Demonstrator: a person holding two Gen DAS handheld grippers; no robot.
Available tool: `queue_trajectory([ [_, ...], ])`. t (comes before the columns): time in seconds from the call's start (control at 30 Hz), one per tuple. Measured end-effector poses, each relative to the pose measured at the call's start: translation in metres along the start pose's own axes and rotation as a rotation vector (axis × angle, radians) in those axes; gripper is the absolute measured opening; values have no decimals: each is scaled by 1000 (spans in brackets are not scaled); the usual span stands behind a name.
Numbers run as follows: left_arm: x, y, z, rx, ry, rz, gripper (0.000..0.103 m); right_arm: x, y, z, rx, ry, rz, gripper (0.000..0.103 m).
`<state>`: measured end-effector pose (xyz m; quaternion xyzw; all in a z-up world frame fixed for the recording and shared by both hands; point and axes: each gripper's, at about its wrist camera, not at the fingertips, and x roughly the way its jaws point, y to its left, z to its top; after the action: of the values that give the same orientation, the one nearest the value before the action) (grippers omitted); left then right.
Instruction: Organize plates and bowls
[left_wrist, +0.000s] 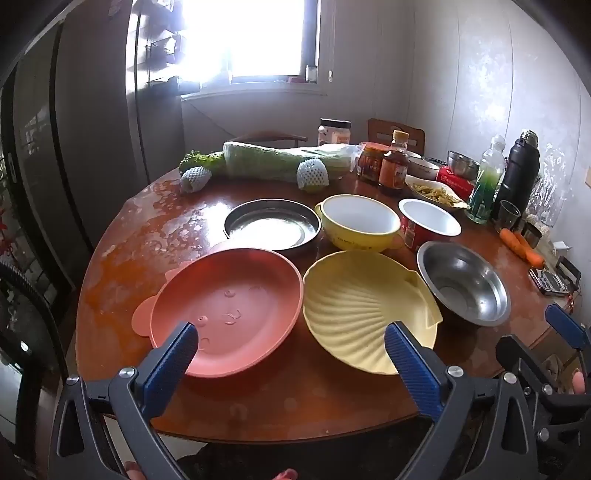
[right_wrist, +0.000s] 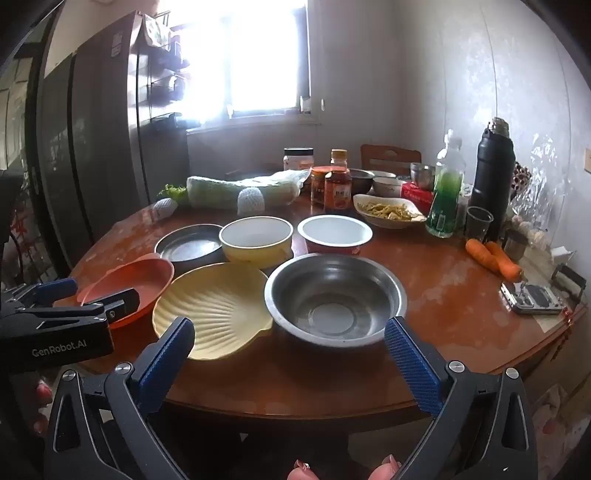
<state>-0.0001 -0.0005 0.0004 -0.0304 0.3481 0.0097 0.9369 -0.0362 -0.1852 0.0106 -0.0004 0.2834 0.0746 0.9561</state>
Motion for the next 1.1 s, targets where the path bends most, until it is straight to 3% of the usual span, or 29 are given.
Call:
queue_trajectory([
  [1.1,3,-5,-3,23,10,5,102,1,3,-1,-30,1,-34,103],
])
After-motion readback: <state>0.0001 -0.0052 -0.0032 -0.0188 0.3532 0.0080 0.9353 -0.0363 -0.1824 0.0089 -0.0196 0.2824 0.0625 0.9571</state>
